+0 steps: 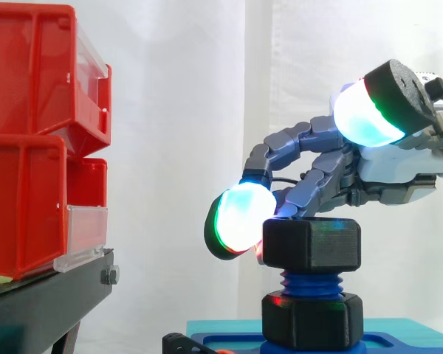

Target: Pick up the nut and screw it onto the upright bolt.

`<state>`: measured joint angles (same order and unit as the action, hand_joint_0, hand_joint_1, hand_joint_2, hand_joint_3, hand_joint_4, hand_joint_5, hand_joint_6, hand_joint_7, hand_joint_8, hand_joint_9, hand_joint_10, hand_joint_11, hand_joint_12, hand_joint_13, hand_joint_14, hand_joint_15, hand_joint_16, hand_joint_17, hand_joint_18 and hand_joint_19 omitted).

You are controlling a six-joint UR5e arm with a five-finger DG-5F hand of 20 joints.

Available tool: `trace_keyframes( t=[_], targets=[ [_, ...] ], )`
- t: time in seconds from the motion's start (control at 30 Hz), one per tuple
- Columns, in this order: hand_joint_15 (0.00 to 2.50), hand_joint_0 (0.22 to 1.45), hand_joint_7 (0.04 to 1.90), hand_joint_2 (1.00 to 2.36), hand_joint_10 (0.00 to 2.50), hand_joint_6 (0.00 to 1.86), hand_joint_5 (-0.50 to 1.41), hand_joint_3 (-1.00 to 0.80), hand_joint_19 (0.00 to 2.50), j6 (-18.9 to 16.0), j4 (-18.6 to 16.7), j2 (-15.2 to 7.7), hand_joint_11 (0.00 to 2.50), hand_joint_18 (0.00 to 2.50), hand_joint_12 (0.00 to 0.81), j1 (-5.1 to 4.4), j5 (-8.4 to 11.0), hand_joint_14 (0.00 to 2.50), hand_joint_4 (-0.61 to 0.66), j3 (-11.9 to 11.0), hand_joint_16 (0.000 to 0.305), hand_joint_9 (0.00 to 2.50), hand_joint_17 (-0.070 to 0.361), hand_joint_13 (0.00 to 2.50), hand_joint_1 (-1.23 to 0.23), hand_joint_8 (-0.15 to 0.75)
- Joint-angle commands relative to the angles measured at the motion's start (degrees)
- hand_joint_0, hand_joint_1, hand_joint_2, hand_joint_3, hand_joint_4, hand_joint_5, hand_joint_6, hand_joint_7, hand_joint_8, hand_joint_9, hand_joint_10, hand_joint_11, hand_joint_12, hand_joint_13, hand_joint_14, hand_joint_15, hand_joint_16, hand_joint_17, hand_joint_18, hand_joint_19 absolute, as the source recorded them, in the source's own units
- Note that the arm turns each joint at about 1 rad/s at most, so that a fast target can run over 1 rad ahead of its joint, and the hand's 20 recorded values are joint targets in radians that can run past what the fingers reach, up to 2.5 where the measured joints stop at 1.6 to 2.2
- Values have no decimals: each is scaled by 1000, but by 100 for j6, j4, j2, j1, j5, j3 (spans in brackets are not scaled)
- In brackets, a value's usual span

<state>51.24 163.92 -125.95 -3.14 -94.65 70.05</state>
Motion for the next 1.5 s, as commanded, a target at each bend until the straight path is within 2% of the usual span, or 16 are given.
trace_keyframes(
  t=[0.0,0.3,0.5,0.53,0.63,0.73,0.77,0.9,1.1,1.2,1.27,1.37,1.4,1.43,1.47],
  targets=[
    [0,431,920,1000,0,504,-72,-500,26,0,17,0,0,66,381,-3,0,0,250,0,51,829,114,389,-436,295],
    [0,447,1058,1000,0,504,-20,-500,35,0,17,0,0,141,371,-3,0,0,230,0,48,937,107,462,-444,290],
    [0,455,1129,1000,0,505,0,-500,61,0,79,0,0,204,360,59,-27,0,202,0,46,1014,103,524,-450,291],
    [0,456,1238,1000,0,505,11,-500,68,0,105,0,28,228,359,59,-27,0,167,0,46,1076,103,543,-451,294],
    [0,456,1413,1000,4,503,31,-500,68,9,158,0,95,258,357,85,-36,1,134,0,45,1173,101,580,-455,277],
    [0,457,1474,1000,0,502,43,-500,71,26,237,0,67,301,346,129,-44,0,109,0,44,1128,98,600,-460,266],
    [0,459,1482,1000,0,501,45,-500,78,53,325,0,67,319,342,173,-97,0,94,0,43,1126,97,618,-460,263],
    [9,466,1477,1000,1,501,64,-500,99,61,377,0,57,396,328,208,-203,0,67,0,41,1199,93,694,-464,249],
    [11,474,1410,1000,2,503,93,-500,142,88,377,9,56,593,270,252,-264,0,34,0,38,1466,85,854,-478,135],
    [11,477,1411,1000,0,503,101,-500,164,97,377,0,66,677,251,252,-273,0,32,0,36,1578,81,929,-486,111],
    [8,479,1416,1000,0,503,104,-500,192,97,377,9,64,727,240,261,-273,0,41,0,36,1628,80,953,-490,114],
    [41,469,1406,1000,2,503,87,-500,212,97,377,9,75,729,261,261,-273,1,10,0,38,1561,85,960,-482,132],
    [45,464,1369,1000,3,504,66,-500,213,97,377,0,88,694,276,261,-273,0,23,0,40,1511,90,925,-475,149],
    [60,457,1267,1000,3,505,25,-500,214,97,377,0,87,647,299,261,-273,2,101,0,44,1386,99,865,-460,209],
    [72,453,1227,1000,4,505,12,-500,220,97,377,9,90,639,311,270,-273,2,131,0,45,1346,102,859,-453,227]
  ],
)
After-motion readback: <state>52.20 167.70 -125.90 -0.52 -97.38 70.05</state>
